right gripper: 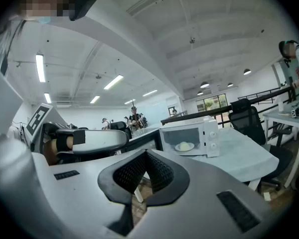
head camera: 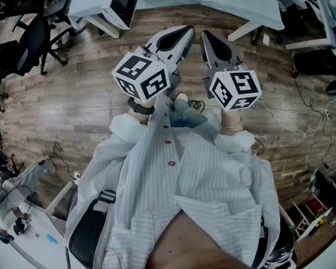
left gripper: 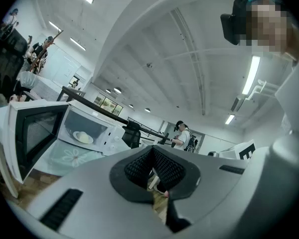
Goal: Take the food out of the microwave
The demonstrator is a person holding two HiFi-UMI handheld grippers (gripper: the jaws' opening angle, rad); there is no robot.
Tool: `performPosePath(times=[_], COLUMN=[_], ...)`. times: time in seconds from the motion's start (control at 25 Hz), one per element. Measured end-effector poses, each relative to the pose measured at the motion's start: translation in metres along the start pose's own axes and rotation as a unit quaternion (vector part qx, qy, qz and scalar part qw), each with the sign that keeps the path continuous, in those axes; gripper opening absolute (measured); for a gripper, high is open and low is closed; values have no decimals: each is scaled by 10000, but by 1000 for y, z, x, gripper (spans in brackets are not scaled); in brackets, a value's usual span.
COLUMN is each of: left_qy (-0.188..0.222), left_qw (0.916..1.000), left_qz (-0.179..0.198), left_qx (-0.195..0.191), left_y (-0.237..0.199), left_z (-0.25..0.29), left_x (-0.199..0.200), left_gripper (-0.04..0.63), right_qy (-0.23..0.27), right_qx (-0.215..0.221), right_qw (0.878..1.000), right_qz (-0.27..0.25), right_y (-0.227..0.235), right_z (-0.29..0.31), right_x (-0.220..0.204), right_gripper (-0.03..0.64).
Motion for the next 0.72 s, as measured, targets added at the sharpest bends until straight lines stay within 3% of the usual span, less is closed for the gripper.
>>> performPosePath(times=[0.72], left_qy=[147], left_qw=[9997], left_qz=[25], left_qx=[213], left_y=[29], left_z=[-6], left_x=[-16], left_gripper=[8], right_qy=[6], right_qx=[212], right_qw=[9997], right_qz=[95], right_y=[6], right_z=[-29], right_x=[-11], right_gripper=[32])
Point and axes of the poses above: the fingertips, and each gripper's own axes: z forward along the fingers, y to its right, x out of its top, the point moved 6 cm from there along -z, backward along the fingers
